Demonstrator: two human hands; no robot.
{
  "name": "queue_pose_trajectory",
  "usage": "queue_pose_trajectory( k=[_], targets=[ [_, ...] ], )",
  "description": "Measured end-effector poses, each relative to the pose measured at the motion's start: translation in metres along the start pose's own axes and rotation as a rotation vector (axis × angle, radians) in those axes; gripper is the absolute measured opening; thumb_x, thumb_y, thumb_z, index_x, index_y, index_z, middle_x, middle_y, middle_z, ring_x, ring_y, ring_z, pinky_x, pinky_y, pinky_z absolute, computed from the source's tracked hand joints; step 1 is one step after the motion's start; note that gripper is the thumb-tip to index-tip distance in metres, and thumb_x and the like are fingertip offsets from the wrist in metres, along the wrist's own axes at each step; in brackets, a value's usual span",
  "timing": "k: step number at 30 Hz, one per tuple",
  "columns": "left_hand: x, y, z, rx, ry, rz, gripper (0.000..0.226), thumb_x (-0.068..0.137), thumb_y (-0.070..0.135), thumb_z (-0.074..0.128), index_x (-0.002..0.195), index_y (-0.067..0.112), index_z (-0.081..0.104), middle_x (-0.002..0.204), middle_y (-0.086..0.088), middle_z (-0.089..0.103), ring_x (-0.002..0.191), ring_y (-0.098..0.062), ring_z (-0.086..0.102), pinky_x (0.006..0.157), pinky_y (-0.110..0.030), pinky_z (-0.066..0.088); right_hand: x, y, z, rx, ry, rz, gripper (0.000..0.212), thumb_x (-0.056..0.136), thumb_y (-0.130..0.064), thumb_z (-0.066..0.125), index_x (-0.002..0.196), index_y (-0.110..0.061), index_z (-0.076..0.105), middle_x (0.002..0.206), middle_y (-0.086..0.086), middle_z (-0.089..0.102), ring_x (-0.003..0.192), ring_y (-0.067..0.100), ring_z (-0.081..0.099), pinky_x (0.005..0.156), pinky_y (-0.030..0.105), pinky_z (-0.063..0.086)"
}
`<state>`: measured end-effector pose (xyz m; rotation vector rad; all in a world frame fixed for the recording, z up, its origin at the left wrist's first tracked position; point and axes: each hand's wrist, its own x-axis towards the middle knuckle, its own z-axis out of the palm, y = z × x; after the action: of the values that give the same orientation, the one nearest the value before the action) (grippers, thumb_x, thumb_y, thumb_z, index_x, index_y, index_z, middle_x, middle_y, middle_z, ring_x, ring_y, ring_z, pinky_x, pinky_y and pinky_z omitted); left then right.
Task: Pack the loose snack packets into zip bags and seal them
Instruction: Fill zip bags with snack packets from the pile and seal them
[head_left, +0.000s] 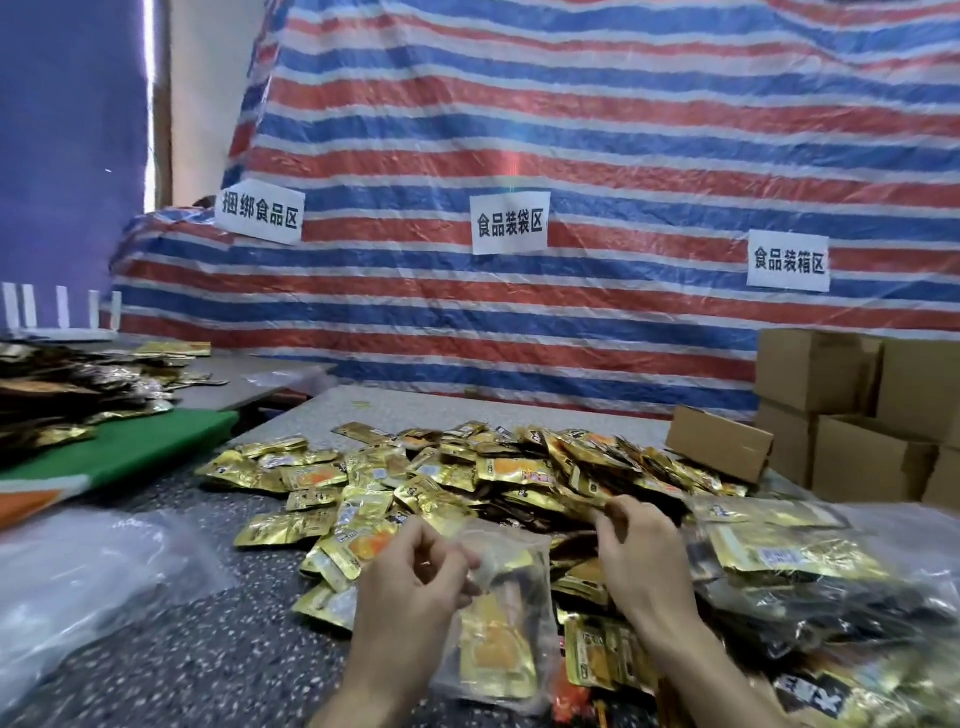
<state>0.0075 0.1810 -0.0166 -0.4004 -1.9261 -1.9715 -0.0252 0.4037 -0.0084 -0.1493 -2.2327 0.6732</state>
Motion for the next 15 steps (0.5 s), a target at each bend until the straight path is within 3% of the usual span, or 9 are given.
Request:
queue_pose_trajectory(
  k=[3,5,7,10,13,15],
  targets=[
    [0.002,0.002,-0.002,0.018,0.063,0.000,0.019,0.091,0.006,0.063,0.077,0.001,0.052,0.080,-0.013,0.070,0.066,-0.022,0.071,0.061,-0.035,0.061,0.001,-0.012,-0.024,0.325,0.177,0.069,0.020,0.097,-0.026,0.064,0.078,-0.026,0.066,0.072,-0.009,0.065,0.069,0.012,0.061,0.053,0.020,0.042],
    [0.002,0.002,-0.002,0.068,0.082,-0.003,0.019,0.090,0.005,0.064,0.075,0.002,0.052,0.082,-0.015,0.068,0.064,-0.022,0.070,0.060,-0.034,0.061,0.002,-0.023,-0.045,0.697,0.173,0.224,0.026,0.097,-0.027,0.065,0.074,-0.019,0.075,0.070,-0.005,0.071,0.069,0.014,0.063,0.058,0.025,0.047],
    [0.001,0.000,-0.001,0.113,0.108,-0.004,0.021,0.090,0.003,0.064,0.074,0.004,0.052,0.083,-0.018,0.067,0.065,-0.027,0.069,0.058,-0.035,0.060,0.000,-0.032,-0.060,1.025,0.038,0.371,0.024,0.094,-0.025,0.066,0.076,-0.020,0.080,0.077,-0.004,0.075,0.084,0.014,0.065,0.077,0.033,0.048],
    [-0.002,-0.001,0.002,0.175,0.126,-0.025,0.022,0.089,0.000,0.064,0.072,0.006,0.051,0.084,-0.019,0.066,0.069,-0.034,0.068,0.060,-0.042,0.061,-0.011,-0.045,-0.064,1.310,-0.318,0.538,0.022,0.084,-0.031,0.065,0.081,-0.012,0.076,0.101,0.016,0.075,0.104,0.032,0.063,0.096,0.049,0.046],
    [-0.003,-0.002,0.004,0.176,0.136,-0.042,0.023,0.088,0.002,0.067,0.071,0.004,0.051,0.078,-0.013,0.065,0.066,-0.019,0.070,0.062,-0.037,0.062,-0.028,-0.061,-0.052,1.278,-0.611,0.575,0.025,0.079,-0.033,0.067,0.077,-0.011,0.078,0.116,0.025,0.069,0.106,0.036,0.066,0.092,0.055,0.049],
    [-0.002,-0.002,0.004,0.202,0.168,-0.023,0.026,0.087,0.004,0.070,0.068,0.002,0.051,0.067,-0.004,0.062,0.057,-0.004,0.066,0.059,-0.028,0.058,-0.038,-0.070,-0.045,1.171,-0.683,0.544,0.022,0.078,-0.036,0.072,0.083,-0.015,0.079,0.117,0.022,0.070,0.107,0.036,0.066,0.082,0.056,0.056]
  ],
)
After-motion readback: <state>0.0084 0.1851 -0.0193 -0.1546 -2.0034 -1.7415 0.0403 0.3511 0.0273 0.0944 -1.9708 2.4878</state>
